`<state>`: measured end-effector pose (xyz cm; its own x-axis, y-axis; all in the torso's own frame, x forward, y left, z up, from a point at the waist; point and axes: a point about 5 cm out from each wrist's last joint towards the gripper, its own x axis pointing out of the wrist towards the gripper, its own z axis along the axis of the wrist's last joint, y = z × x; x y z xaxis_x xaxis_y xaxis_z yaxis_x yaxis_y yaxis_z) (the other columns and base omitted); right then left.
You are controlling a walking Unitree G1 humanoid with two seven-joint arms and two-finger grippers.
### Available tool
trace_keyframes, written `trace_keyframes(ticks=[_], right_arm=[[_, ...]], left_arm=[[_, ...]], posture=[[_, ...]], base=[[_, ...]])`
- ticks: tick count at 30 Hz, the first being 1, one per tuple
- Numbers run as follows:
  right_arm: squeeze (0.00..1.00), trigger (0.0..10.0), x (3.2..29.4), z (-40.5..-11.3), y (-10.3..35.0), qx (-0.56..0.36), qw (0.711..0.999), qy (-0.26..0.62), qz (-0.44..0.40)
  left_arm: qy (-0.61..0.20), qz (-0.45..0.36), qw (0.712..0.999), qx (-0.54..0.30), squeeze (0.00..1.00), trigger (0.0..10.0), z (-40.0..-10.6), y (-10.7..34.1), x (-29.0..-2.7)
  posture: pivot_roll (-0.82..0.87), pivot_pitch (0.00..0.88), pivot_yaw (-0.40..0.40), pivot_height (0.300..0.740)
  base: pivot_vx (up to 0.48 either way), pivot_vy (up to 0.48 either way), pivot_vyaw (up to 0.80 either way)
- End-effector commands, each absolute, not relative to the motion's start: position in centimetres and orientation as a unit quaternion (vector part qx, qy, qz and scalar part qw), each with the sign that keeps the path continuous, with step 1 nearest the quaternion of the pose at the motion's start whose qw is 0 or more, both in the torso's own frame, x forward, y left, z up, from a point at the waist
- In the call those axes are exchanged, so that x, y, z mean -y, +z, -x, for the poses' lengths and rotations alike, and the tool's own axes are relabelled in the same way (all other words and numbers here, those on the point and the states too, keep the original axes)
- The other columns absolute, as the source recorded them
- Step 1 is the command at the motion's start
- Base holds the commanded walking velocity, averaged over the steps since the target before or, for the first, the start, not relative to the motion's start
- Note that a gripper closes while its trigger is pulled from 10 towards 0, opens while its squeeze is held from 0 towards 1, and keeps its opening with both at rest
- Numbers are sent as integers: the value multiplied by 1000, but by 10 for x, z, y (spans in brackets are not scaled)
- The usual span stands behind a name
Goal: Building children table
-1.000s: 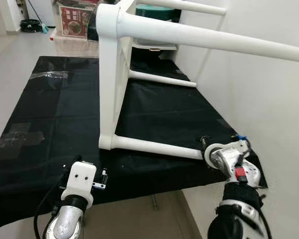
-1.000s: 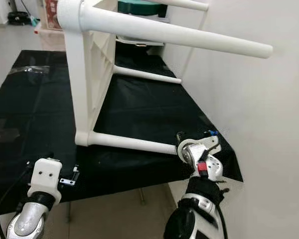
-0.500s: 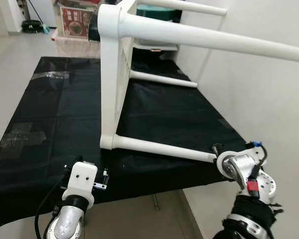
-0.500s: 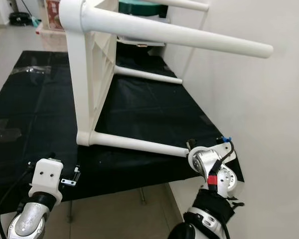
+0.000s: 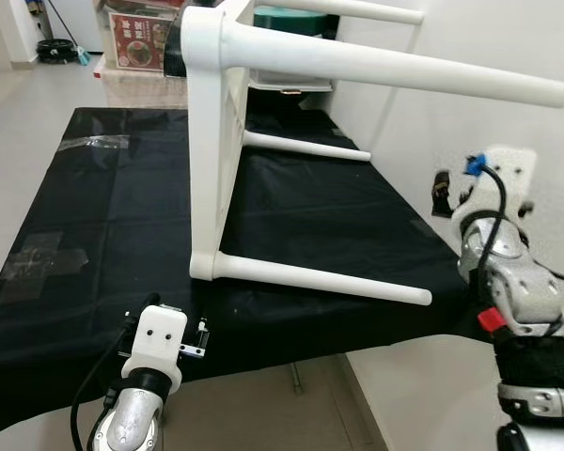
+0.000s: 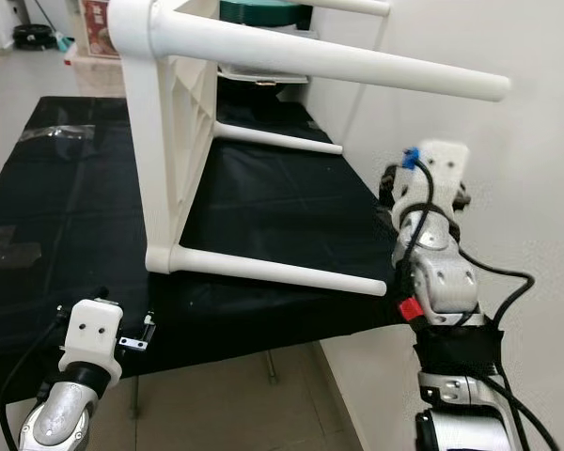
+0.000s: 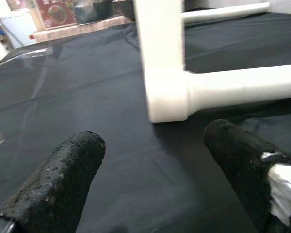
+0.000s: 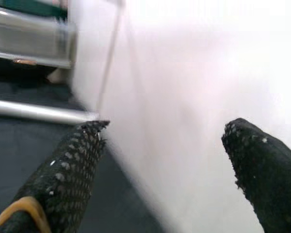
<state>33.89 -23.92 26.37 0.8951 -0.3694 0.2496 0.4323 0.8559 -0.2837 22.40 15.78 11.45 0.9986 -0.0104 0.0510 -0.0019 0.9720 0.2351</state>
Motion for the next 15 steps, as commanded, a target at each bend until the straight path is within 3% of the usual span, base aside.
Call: trace_keyframes(ticks=[1,4,6,15], right_arm=[[0,10000,243,-330,280,158,924,-240,251],[0,10000,247,-325,286,180,904,-260,287],[0,10000,248,-318,287,205,871,-284,344],[0,10000,243,-314,274,219,845,-287,395]], left_arm=[[-1,-117,993,21,0,10000,-224,113,-157],[-2,-117,993,21,0,10000,-224,113,-157],[-2,-116,993,21,0,10000,-224,112,-157],[-1,-116,993,21,0,10000,-224,112,-157]], posture=[[57,0,-150,740],[53,0,-149,740],[53,0,-150,740],[56,0,-151,740]], base=[[0,0,0],[0,0,0],[0,0,0],[0,0,0]])
